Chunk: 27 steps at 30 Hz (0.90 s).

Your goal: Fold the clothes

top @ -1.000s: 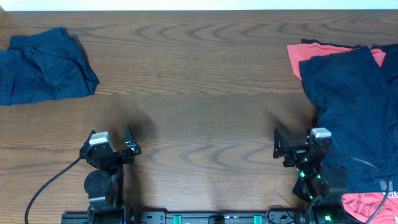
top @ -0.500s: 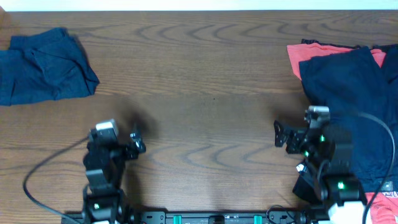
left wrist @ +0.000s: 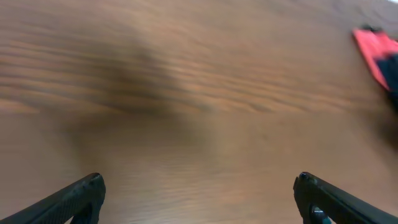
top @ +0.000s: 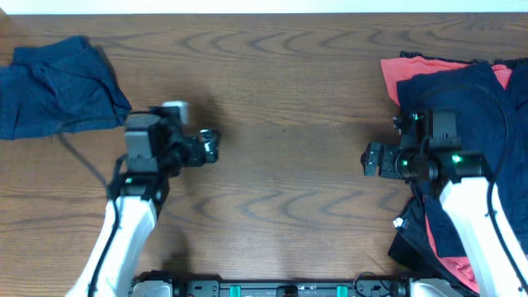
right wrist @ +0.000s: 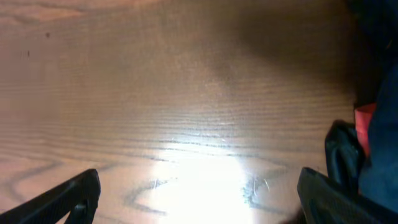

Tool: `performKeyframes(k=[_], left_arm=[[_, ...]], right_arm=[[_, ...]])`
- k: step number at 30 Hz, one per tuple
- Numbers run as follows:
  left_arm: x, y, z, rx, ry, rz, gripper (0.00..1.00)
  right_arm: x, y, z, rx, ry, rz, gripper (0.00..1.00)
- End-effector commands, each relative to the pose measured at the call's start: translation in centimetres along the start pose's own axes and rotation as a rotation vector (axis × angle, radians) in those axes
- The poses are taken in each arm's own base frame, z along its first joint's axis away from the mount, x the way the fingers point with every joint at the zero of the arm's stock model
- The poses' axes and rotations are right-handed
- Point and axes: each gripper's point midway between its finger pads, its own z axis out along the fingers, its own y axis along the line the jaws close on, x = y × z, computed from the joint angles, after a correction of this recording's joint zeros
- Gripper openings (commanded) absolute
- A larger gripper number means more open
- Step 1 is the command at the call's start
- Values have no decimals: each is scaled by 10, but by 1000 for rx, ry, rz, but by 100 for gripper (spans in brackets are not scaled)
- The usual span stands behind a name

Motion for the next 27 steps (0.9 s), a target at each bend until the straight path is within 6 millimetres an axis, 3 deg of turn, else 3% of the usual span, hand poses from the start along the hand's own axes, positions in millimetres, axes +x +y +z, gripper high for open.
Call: performKeyframes(k=[1,14,16,17,18,19,20,23,27], left_arm=[[3,-36,5,166,54,10,98],[9,-43,5,202,87,-36,98],[14,-42,4,196,103,-34,78],[16,-40,4,190,115,-40,74],[20,-40,4,187,127,-45,75],[23,-38,4,180,140,-46,84],[26,-37,4,173,152,-40,86],[35,-25,4,107,183,-52,88],[40,-25,3,104,202,-42,90]], right_arm=[[-10,3,-7,-3,-1,-48,99],[10,-4,-6,26,77,3,99],[14,-14,-7,82,89,40,99],[16,-19,-7,108,97,68,99],[18,-23,-8,122,105,77,99],[19,-28,-9,142,107,83,99],[19,-33,-11,162,108,88,99],[17,-45,-18,195,108,110,99],[7,-51,-34,201,88,139,99]])
